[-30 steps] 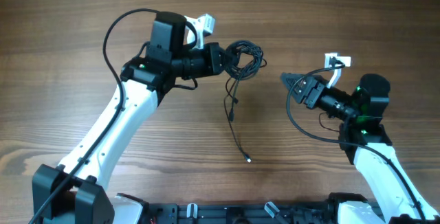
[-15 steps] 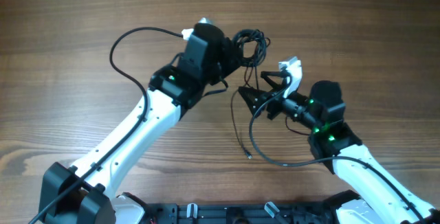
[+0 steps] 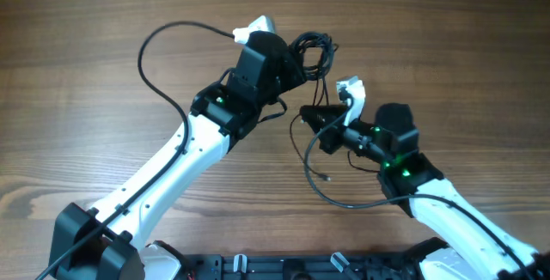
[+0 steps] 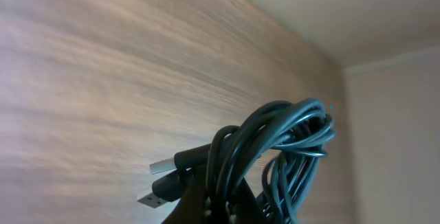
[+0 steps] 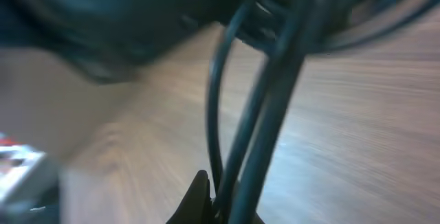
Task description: Untangle cables
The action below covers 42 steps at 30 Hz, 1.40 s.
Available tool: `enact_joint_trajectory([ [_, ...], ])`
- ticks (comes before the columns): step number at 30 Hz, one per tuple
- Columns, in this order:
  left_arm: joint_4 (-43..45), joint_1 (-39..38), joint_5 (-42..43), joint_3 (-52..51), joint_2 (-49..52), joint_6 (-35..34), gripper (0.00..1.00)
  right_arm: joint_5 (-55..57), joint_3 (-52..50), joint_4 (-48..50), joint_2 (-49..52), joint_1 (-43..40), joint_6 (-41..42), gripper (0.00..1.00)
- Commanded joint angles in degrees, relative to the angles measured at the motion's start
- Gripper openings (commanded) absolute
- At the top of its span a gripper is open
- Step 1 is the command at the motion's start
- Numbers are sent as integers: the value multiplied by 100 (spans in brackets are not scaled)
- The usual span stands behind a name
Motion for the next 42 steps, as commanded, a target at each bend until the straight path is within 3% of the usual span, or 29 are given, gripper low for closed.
enact_joint_trajectory([
  [1, 22, 44, -457, 44, -55, 1757, 4, -1554, 33, 33, -411, -437, 1069, 4],
  [4, 20, 31, -433, 44, -52, 2190, 4, -1738, 33, 59, -472, -804, 1816, 4],
  [15, 236, 31, 1781, 44, -52, 3134, 4, -472, 33, -205, -428, -968, 1832, 4],
  [19, 203, 31, 2243, 44, -52, 3917, 4, -376, 33, -282, -302, -968, 1838, 4],
  [22, 98, 31, 2243, 44, -52, 4505, 4, -437, 33, -282, -291, -968, 1838, 4],
  [31, 457, 31, 2232, 44, -52, 4457, 4, -1250, 33, -361, -162, -966, 1851, 4],
  [37, 402, 31, 2426, 44, -52, 4483, 4, -1108, 33, -378, -107, -968, 1847, 4],
  [42, -420, 33, 2741, 42, -52, 5480, 4, -1086, 33, 105, -107, -968, 2031, 5],
])
